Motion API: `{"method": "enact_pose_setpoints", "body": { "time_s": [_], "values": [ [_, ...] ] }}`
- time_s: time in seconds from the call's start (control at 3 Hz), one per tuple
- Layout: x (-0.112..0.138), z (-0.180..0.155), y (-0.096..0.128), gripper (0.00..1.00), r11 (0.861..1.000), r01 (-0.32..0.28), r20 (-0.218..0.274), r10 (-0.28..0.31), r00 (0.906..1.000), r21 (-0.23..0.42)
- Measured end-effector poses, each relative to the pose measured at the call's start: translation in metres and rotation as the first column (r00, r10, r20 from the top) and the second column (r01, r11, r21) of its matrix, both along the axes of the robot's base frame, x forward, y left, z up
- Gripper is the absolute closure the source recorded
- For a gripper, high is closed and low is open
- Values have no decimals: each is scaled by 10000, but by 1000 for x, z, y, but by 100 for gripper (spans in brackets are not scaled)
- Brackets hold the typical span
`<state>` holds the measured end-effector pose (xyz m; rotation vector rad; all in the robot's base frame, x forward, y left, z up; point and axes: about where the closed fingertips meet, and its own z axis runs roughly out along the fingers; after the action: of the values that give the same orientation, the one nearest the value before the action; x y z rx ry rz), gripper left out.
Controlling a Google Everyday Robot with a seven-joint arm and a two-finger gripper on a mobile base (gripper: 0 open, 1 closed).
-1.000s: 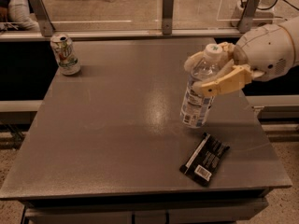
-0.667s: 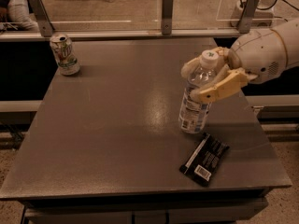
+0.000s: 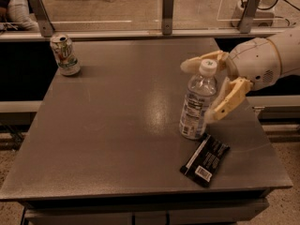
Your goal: Move blue plastic bottle near rxbar chocolate
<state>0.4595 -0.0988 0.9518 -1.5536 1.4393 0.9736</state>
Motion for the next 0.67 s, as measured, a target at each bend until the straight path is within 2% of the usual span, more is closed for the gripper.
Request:
{"method": "enact_pose_setpoints", "body": {
  "time_s": [0.33, 0.67],
  "values": [
    [0, 0, 0, 0, 10000, -1, 1, 1, 10000, 0],
    [0, 20, -14, 0, 9998, -187, 440, 188, 9989, -19]
  ]
}}
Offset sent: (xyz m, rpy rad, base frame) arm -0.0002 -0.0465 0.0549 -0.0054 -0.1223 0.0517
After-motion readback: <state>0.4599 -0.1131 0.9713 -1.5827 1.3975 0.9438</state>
